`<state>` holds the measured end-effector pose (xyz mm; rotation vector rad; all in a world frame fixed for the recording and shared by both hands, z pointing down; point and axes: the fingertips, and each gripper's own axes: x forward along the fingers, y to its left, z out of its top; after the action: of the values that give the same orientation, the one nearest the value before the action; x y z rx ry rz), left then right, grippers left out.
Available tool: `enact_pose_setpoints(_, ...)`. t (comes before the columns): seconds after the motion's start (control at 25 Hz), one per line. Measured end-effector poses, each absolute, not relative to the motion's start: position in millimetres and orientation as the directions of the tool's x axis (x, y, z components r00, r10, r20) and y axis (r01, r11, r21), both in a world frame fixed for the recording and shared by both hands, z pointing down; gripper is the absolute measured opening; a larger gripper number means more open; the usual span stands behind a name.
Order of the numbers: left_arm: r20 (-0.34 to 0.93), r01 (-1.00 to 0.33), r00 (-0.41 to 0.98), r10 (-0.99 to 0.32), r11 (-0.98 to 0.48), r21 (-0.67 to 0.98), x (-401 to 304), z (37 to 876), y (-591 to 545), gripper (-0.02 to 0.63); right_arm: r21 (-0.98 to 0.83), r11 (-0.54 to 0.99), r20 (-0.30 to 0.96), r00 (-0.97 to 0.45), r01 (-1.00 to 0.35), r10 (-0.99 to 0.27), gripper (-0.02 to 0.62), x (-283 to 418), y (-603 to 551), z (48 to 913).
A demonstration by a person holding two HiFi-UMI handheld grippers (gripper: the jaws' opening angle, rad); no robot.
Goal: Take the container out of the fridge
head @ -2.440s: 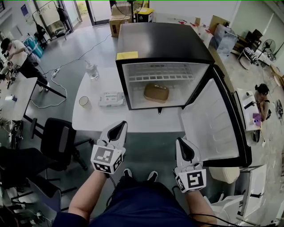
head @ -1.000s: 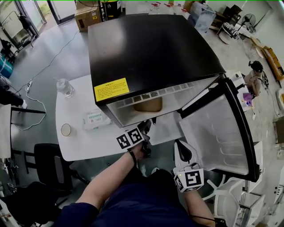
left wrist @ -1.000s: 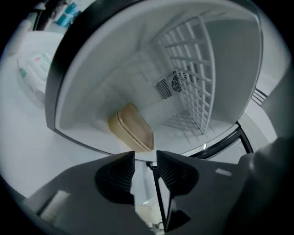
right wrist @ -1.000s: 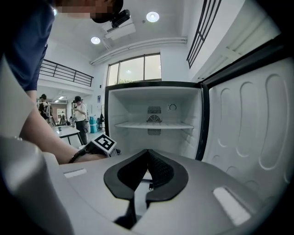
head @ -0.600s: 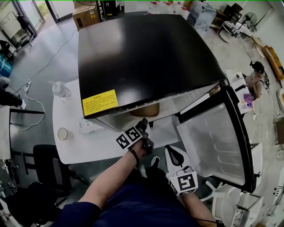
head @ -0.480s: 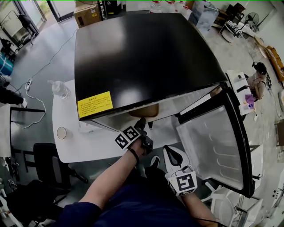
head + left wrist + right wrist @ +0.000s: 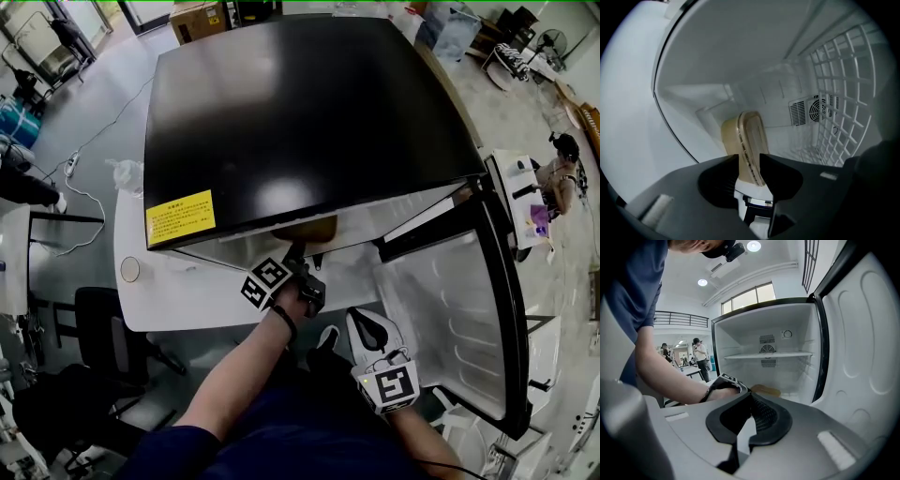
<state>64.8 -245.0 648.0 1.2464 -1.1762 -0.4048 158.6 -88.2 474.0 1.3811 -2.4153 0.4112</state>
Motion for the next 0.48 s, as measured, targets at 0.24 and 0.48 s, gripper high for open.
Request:
enact_pose_setpoints(0.24, 0.473, -0.346, 0.407, -0.781, 0.348, 0.871, 70, 656, -251, 0.123, -0.089, 0.475, 0.441, -0.463, -0.875, -0.769, 0.006, 171, -81, 479)
enact_pose_setpoints(0.48, 0.437, -0.358, 0.412, -0.8, 0.299, 0.885, 68, 652, -250, 0.082, -0.102, 0.481, 0.432, -0.474, -0.871, -0.767, 0.006, 171, -73, 484)
